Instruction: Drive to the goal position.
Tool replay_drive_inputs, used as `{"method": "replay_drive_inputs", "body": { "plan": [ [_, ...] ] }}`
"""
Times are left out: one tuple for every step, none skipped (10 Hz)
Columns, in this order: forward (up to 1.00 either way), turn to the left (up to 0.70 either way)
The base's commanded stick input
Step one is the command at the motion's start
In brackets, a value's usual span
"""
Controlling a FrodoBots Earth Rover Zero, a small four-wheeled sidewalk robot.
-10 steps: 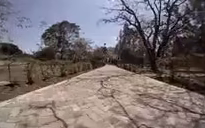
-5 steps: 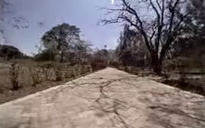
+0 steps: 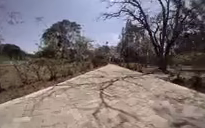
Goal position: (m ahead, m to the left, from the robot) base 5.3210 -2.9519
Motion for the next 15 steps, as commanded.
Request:
{"method": "replay_drive_inputs", "body": {
  "plan": [
    [0.85, 0.0],
    [0.85, -0.25],
    [0.85, -0.27],
    [0.85, -0.27],
    [0.85, -0.27],
    [0.85, -0.17],
    [0.85, -0.05],
    [0.85, 0.0],
    [0.85, 0.0],
    [0.85, 0.0],
    [0.85, 0.0],
    [0.85, 0.0],
    [0.85, 0.0],
    [0.85, 0.0],
    [0.85, 0.0]
  ]
}}
